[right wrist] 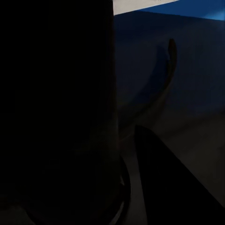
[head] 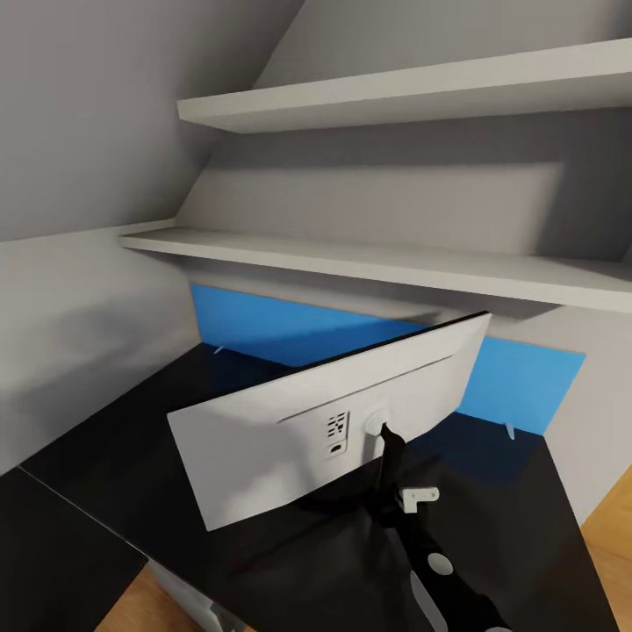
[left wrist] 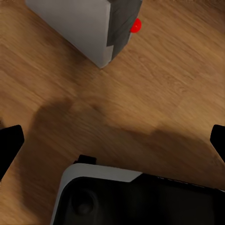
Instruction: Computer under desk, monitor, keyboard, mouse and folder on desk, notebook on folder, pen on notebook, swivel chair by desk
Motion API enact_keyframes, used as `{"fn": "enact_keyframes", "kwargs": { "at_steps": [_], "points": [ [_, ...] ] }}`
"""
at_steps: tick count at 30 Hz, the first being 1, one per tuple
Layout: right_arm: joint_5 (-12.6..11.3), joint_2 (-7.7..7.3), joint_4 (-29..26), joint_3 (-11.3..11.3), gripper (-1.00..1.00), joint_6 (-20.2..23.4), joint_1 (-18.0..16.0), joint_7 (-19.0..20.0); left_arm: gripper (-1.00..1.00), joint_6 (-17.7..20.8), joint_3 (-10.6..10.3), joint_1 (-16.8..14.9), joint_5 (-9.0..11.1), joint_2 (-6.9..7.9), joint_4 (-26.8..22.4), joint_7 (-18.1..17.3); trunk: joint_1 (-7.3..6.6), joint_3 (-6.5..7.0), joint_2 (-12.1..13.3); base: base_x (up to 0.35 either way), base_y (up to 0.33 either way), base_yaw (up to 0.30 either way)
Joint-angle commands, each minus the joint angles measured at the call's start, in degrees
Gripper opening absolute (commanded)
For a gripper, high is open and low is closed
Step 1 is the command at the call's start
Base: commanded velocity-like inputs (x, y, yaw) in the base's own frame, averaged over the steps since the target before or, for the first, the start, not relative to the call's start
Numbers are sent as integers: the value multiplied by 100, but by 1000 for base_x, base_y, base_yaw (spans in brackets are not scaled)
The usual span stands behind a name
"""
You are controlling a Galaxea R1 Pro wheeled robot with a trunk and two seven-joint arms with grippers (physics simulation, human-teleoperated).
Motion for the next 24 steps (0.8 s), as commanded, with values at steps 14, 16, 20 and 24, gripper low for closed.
{"fn": "enact_keyframes", "kwargs": {
  "at_steps": [14,16,20,24],
  "points": [
    [-44,-3,-6,30,-100,-24,-8,-7,100,-11,-20,-3,60,-2,8,-27,1,-8,-8,41,2,0],
    [-44,-3,-6,30,-100,-24,-8,-7,100,-7,-19,-6,62,-1,8,-27,1,-8,-8,31,0,0],
    [-44,-3,-6,30,-100,-24,-8,-7,100,-5,-18,-5,60,-1,8,-27,1,-8,-8,10,0,0],
    [-44,-3,-6,30,-100,-24,-8,-7,100,-4,-18,-4,60,-1,10,-27,1,-8,-8,2,0,0]
  ]
}}
